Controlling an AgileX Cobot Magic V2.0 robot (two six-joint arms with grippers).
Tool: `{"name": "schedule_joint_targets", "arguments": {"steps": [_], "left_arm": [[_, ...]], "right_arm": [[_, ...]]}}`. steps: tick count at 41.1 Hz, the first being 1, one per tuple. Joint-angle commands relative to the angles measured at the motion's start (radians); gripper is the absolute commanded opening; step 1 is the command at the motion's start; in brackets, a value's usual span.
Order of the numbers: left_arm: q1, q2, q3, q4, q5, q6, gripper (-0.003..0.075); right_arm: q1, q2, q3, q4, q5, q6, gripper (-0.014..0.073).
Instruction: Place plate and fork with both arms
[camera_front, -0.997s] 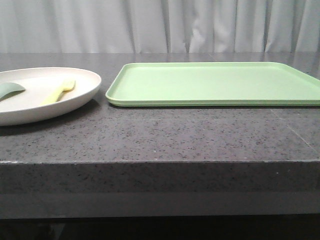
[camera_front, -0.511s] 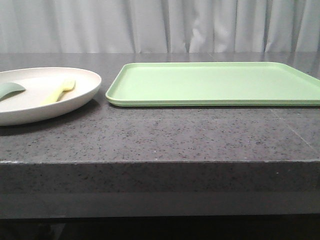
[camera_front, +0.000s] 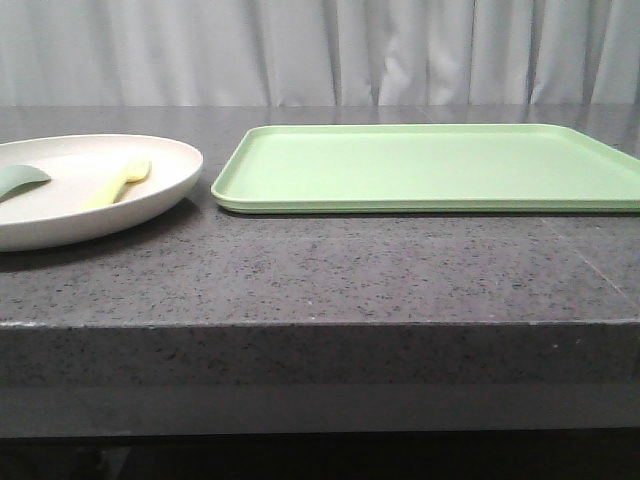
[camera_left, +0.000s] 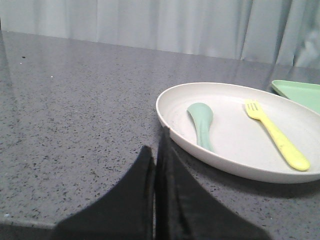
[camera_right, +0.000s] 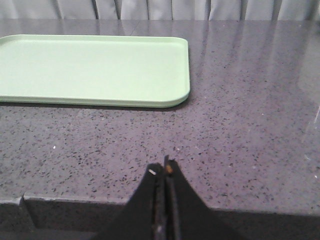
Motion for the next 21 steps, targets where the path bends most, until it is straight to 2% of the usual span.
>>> {"name": "schedule_joint_targets", "arguments": {"steps": [1,11,21], "left_arm": [[0.001,-0.021,0.002,0.001,-0.090,-0.009,-0.0018],[0.001,-0.021,0.002,0.001,-0.143,-0.009,-0.0018],[0.001,-0.021,-0.012,-0.005,-0.292,-0.011,-0.0018]], "right_arm": [[-0.001,-0.017,-0.004,-0.004,-0.075,-0.007,-0.0111],[-0.001,-0.017,-0.004,-0.004,-0.159,-0.007,-0.0111],[-0.001,-0.017,-0.055,-0.004,-0.161,-0.005,-0.0111]]}}
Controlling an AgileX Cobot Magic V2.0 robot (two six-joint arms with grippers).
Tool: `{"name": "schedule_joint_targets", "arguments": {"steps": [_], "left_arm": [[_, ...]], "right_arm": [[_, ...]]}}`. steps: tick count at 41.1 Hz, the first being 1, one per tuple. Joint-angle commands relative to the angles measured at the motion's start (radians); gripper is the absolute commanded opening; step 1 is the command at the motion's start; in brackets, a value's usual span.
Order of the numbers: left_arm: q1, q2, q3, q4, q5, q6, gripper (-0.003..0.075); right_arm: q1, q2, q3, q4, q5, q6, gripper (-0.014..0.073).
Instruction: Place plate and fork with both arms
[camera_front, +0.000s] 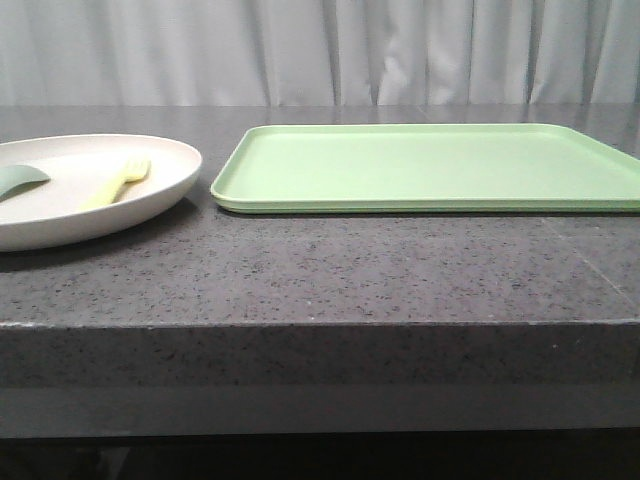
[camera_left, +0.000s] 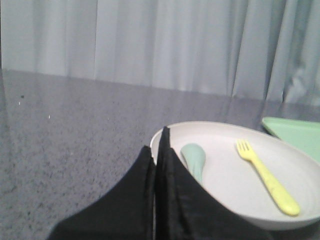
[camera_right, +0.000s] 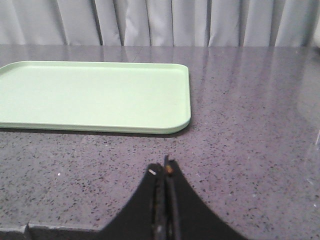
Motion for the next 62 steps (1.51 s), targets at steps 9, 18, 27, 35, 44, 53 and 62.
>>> {"name": "schedule_joint_targets", "arguments": {"steps": [9,18,27,35,44,53,62], "left_arm": [[0.002,0.010,-0.145,-0.005,-0.116,-0.011,-0.0018],[0.001,0.223,-0.378,0.070,0.055,-0.011,-0.0018],[0.001,0.497,-0.549,0.092,0.129,-0.011,-0.0018],[0.001,0.580,-0.566,0.092,0.099,-0.011,-0.0018],[0.001,0.580,-0.566,0.092,0.027,-0.011,0.0183],[0.001,0.580,-0.566,0.092,0.015,-0.011,0.0629],[0.001,0.580,-0.566,0.088,0.005,-0.011,0.0616]], "right_arm": [[-0.001,-0.003,-0.264,0.002,0.054,0.006,-0.0111],[-0.001,0.226,-0.544,0.003,0.231,0.006,-0.0111],[-0.001,0.489,-0.689,0.003,0.236,0.006,-0.0111],[-0.001,0.578,-0.690,0.003,0.214,0.006,-0.0075],[-0.001,0.580,-0.690,0.002,0.223,0.005,0.0350],[-0.001,0.580,-0.690,0.002,0.238,0.005,0.0603],[-0.001,0.580,-0.690,0.002,0.230,0.005,0.0601]]}}
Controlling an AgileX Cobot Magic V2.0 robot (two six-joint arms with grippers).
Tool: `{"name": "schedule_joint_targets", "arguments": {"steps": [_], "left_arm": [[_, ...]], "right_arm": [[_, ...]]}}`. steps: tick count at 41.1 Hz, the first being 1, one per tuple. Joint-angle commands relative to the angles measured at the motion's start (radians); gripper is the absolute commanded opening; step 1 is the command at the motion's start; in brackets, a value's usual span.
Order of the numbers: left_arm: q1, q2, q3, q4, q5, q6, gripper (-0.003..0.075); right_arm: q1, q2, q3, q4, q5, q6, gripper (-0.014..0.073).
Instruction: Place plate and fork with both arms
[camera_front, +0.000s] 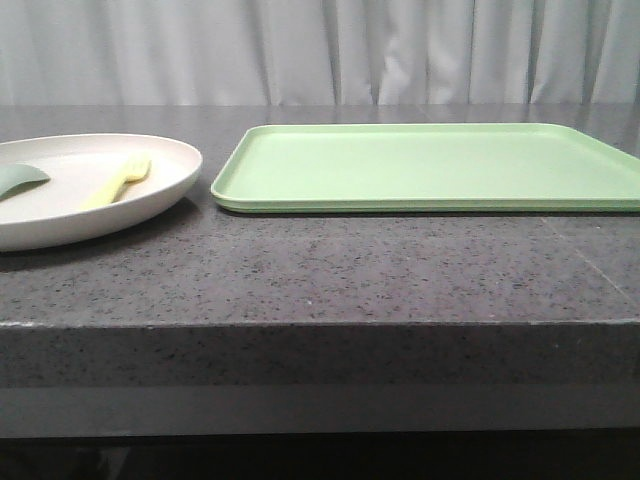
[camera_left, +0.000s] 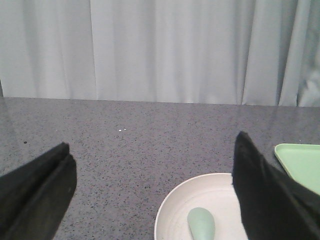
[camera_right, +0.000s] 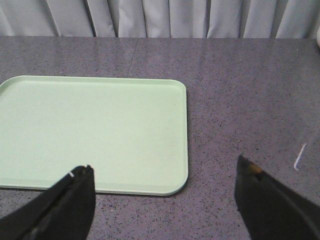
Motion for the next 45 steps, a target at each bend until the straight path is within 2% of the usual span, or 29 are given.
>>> {"name": "schedule_joint_targets", "arguments": {"steps": [1,7,18,32,45], "left_arm": [[0.001,0.008,-0.035,-0.003,-0.101,-0.011,0.0610],[0.001,0.061,-0.073,-0.005,-0.064,-0.011,0.0607],[0.001,0.354,-0.339,-0.005,0.318,-0.011,0.0594],[0.001,0.692,-0.627,-0.005,0.632,-0.011,0.0527],[0.001,0.939,-0.799,-0.015,0.900,-0.011,0.0524]], "right_arm": [[-0.001,0.007,-0.038,-0.002,-0.080,-0.003,0.0601],[-0.001,0.007,-0.038,-0.002,-0.082,-0.003,0.0601],[-0.001,0.007,-0.038,-0.002,-0.087,-0.003,0.0601],[-0.001,0.007,-0.038,-0.002,-0.078,-0.003,0.0601],[-0.001,0.007,-0.038,-0.002,-0.077,-0.003,0.0601]]}}
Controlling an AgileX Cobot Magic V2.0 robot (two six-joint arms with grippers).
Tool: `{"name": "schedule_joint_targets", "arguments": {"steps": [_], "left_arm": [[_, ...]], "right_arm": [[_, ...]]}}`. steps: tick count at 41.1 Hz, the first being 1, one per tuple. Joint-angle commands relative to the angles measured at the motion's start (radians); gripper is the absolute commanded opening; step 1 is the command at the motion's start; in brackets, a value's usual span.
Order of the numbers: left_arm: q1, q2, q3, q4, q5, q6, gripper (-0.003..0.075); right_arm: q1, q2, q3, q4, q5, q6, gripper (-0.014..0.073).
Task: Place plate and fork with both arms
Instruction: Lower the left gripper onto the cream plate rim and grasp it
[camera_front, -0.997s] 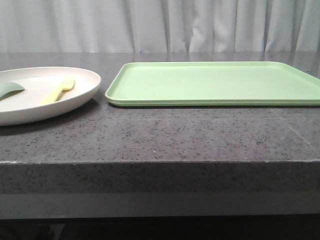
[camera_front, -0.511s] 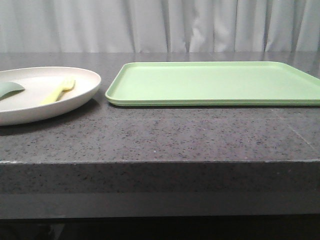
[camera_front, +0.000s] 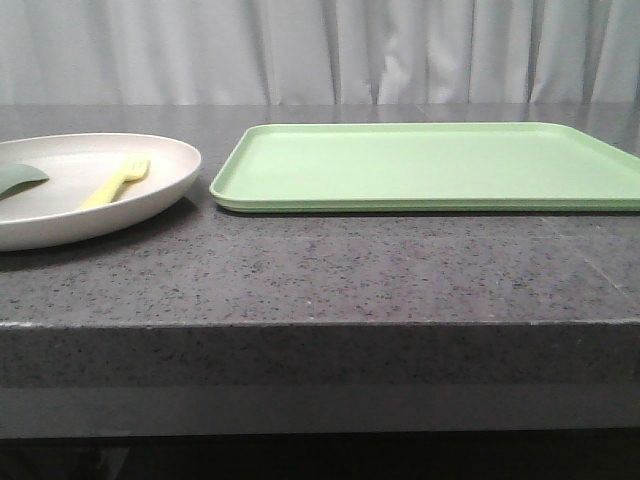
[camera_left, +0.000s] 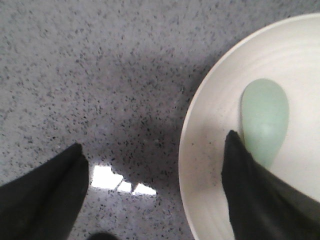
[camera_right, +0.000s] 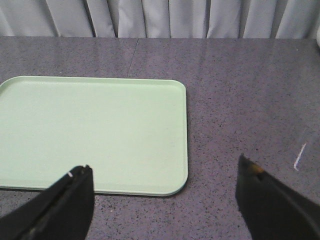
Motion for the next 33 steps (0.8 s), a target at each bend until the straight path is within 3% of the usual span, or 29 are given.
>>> {"name": "schedule_joint_targets", "arguments": {"steps": [1,23,33], "left_arm": [[0.001,0.029,-0.059,-0.008,0.046,-0.011,0.0524],[0.001,0.124,-0.058,-0.024,0.057,-0.011,0.0518],[0.001,0.131,-0.058,-0.024,0.053,-0.011,0.0408]], "right_arm": [[-0.001,0.007,-0.038,-0.002,-0.075,-0.003,0.0601],[-0.001,0.007,-0.038,-0.002,-0.074,-0.003,0.0601],[-0.001,0.007,-0.038,-0.002,-0.074,-0.003,0.0601]]}}
